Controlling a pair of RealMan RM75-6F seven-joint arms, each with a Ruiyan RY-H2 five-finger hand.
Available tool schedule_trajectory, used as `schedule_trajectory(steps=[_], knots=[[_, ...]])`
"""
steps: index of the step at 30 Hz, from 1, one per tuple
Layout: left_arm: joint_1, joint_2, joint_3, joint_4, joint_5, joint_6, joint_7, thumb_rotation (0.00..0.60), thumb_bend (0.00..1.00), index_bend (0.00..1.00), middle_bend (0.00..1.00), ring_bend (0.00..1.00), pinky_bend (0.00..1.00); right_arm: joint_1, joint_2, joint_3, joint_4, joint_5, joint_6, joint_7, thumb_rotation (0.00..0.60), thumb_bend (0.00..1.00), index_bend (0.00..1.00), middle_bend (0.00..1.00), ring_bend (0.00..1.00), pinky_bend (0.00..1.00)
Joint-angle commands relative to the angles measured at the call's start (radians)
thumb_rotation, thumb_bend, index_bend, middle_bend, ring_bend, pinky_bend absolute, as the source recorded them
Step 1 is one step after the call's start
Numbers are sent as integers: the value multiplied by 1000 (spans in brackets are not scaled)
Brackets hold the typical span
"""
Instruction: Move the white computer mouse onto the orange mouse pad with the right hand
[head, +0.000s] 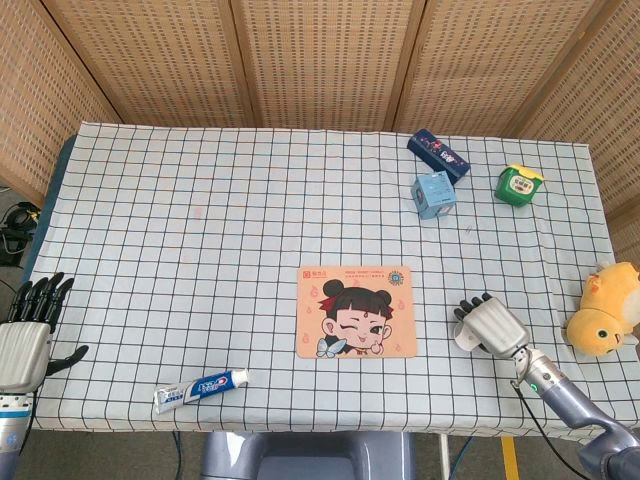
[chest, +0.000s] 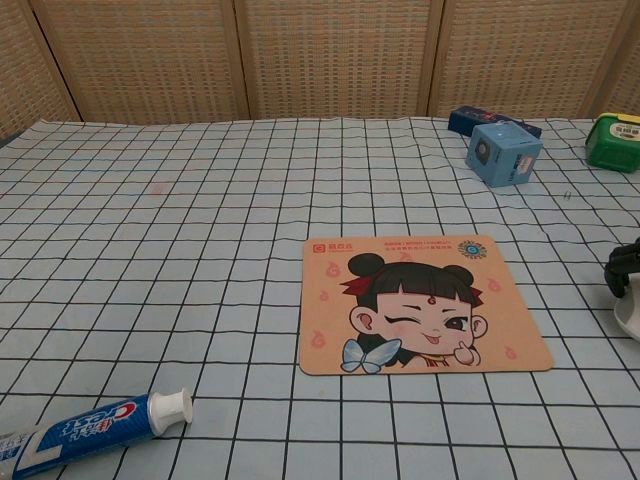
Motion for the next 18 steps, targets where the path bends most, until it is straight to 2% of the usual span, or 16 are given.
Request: schedule_trajectory(steps=[1, 7, 12, 18], knots=[[0, 1, -1, 0, 0, 1, -1, 600, 0, 0, 0, 0, 0, 1, -1, 1, 3, -7, 14, 3, 600, 179, 833, 617, 540, 583], [1, 3, -3, 0, -3, 3, -7, 600, 0, 0, 0, 0, 0, 14, 19, 12, -21, -18, 42, -33, 600, 179, 834, 620, 542, 583], [1, 5, -5, 1, -6, 4, -10, 600, 0, 0, 0, 0, 0, 51, 60, 30, -98, -39, 52, -95, 600, 179, 835, 621, 542, 583], [0, 7, -11, 4, -20, -4, -19, 600, 0, 0, 0, 0, 0, 146, 97, 61, -184, -98, 30, -213, 600, 179, 836, 622, 542, 583]])
